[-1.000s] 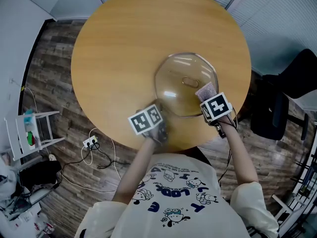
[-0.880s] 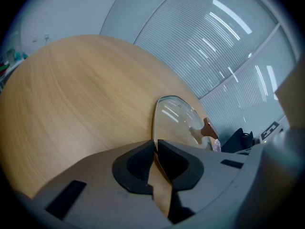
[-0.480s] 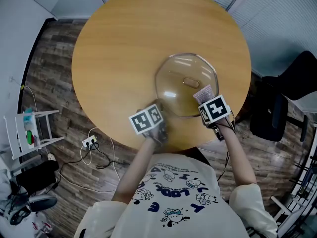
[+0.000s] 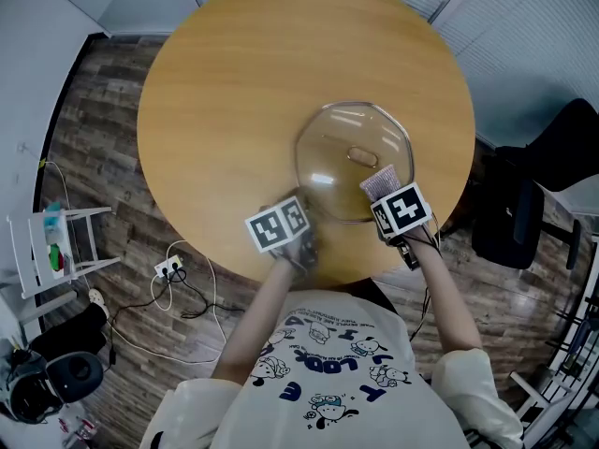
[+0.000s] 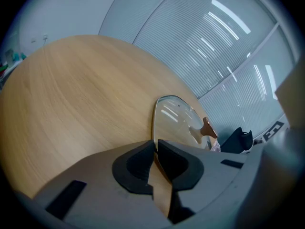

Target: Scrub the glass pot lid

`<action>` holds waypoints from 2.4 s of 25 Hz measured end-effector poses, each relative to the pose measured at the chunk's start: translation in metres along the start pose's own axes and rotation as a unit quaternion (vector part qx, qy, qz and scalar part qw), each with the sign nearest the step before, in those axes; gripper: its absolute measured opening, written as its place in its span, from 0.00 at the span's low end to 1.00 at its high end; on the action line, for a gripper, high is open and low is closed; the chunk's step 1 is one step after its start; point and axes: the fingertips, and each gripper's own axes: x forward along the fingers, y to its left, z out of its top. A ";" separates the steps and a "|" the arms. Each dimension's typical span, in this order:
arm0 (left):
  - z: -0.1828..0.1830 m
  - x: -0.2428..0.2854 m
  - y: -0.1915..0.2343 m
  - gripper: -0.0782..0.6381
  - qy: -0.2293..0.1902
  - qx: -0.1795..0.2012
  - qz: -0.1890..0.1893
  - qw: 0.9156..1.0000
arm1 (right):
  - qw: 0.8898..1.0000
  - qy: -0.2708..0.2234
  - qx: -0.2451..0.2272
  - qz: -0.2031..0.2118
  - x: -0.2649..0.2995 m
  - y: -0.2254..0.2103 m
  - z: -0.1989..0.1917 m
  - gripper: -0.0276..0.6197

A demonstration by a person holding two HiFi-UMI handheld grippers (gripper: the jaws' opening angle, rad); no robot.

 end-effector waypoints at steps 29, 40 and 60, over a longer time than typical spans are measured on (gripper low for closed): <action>0.001 0.001 -0.001 0.16 -0.001 -0.002 -0.002 1.000 | 0.997 -0.004 0.011 0.072 0.008 0.041 0.014 0.14; 0.001 0.001 0.000 0.16 -0.003 -0.003 -0.004 1.000 | 0.997 -0.008 0.011 0.082 0.011 0.052 0.019 0.14; 0.000 0.001 0.000 0.16 -0.006 -0.011 -0.005 1.000 | 0.994 -0.013 -0.007 0.109 0.019 0.080 0.035 0.14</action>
